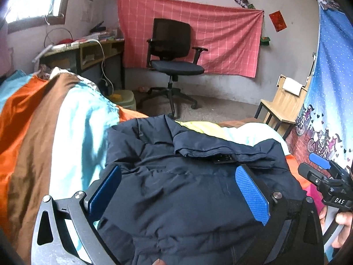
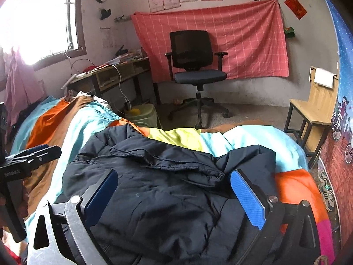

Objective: Fold large clothes

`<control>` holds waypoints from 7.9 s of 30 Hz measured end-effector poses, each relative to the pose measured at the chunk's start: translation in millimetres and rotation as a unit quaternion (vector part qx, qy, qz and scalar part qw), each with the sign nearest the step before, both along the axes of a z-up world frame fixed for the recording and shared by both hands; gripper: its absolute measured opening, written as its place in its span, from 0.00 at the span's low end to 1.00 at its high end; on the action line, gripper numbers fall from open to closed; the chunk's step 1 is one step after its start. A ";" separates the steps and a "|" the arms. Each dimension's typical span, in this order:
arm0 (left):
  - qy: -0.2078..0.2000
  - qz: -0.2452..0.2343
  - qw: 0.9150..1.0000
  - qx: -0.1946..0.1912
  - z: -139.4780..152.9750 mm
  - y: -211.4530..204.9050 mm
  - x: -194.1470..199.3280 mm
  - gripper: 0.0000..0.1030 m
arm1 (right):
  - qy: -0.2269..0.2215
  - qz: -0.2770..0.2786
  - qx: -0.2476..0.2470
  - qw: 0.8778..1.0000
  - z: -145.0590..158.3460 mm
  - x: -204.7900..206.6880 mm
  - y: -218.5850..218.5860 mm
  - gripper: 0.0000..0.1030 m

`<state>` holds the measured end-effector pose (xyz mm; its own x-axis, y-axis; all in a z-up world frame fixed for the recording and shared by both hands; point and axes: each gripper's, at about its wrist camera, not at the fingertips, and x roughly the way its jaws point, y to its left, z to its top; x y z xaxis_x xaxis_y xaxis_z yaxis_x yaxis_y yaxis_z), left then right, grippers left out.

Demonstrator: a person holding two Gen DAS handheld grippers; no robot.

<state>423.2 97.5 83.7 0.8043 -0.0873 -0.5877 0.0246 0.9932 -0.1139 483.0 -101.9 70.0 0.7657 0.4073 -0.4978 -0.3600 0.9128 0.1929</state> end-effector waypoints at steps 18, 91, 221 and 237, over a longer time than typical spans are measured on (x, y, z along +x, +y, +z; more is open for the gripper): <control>-0.028 -0.027 0.999 0.024 27.3 -19.8 -125.6 0.98 | -0.026 0.012 0.011 1.000 29.1 -125.7 -11.0 1.00; 0.200 -0.120 0.950 0.208 -175.6 -15.7 -325.9 0.98 | 0.137 0.117 -0.133 0.974 -130.8 -311.2 -34.9 1.00; -0.037 0.062 0.974 0.213 29.8 -35.3 77.3 0.04 | 0.013 -0.005 -0.030 0.999 43.1 70.3 -52.5 0.08; 0.051 0.081 0.987 0.128 -36.3 -11.2 150.4 0.13 | 0.128 -0.008 0.019 0.992 -12.8 154.6 -52.1 0.30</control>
<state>573.7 86.4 47.4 0.7309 0.1996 -0.6527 -0.1355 0.9797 0.1479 637.6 -154.0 57.2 0.6228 0.4180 -0.6613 -0.2806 0.9084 0.3099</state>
